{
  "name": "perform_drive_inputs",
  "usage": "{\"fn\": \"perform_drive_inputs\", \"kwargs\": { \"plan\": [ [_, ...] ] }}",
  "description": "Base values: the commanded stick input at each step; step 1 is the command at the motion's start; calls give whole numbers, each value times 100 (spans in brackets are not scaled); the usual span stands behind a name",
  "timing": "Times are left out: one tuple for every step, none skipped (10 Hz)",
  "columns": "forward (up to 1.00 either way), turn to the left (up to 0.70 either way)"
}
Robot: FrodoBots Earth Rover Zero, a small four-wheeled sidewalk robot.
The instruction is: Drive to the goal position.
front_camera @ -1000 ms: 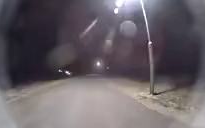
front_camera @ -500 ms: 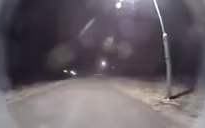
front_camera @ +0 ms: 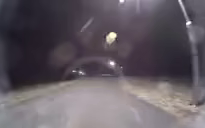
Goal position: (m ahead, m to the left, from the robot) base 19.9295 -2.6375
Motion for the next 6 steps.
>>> {"fn": "perform_drive_inputs", "kwargs": {
  "plan": [
    [100,0],
    [100,0],
    [100,0],
    [100,0],
    [100,0],
    [100,0]
  ]
}}
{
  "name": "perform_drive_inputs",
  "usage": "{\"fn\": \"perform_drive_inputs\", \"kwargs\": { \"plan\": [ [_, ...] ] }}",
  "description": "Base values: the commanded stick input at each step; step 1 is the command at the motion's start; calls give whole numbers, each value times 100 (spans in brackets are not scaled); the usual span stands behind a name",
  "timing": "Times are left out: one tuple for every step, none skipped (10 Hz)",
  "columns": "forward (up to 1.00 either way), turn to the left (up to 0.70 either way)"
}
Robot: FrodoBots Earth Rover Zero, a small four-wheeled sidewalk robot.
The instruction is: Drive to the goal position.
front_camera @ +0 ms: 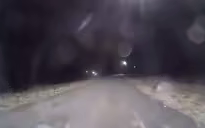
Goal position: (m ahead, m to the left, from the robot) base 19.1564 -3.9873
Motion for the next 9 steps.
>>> {"fn": "perform_drive_inputs", "kwargs": {
  "plan": [
    [100,0],
    [100,0],
    [100,0],
    [100,0],
    [100,0],
    [100,0],
    [100,-27],
    [100,-39],
    [100,-30]
  ]
}}
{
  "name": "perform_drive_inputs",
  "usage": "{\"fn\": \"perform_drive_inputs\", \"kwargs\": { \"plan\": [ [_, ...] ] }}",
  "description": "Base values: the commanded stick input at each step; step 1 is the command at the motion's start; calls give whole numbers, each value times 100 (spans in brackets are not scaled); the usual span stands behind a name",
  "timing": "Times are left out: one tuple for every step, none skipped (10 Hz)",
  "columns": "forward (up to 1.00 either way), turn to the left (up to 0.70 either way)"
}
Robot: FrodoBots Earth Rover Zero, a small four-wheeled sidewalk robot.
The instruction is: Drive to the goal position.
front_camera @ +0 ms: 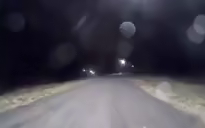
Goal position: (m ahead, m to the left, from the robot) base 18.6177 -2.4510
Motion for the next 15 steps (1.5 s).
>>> {"fn": "perform_drive_inputs", "kwargs": {
  "plan": [
    [100,-3],
    [100,0],
    [100,0],
    [100,0],
    [100,0],
    [100,0],
    [100,0],
    [100,0],
    [100,0],
    [100,0],
    [100,0],
    [100,0],
    [100,0],
    [100,0],
    [100,0]
  ]
}}
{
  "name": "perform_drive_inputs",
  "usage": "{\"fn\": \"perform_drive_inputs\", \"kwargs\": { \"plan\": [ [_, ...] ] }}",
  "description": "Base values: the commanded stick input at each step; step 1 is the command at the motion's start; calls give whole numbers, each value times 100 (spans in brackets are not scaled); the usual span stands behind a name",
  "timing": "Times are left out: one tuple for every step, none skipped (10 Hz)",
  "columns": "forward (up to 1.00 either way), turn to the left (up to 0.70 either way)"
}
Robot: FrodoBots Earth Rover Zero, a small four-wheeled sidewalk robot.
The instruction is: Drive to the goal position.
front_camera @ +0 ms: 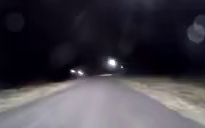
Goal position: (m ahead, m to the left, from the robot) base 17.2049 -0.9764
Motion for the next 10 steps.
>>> {"fn": "perform_drive_inputs", "kwargs": {
  "plan": [
    [100,0],
    [100,0],
    [100,0],
    [100,0],
    [100,0],
    [100,0],
    [100,0],
    [100,0],
    [100,0],
    [100,0]
  ]
}}
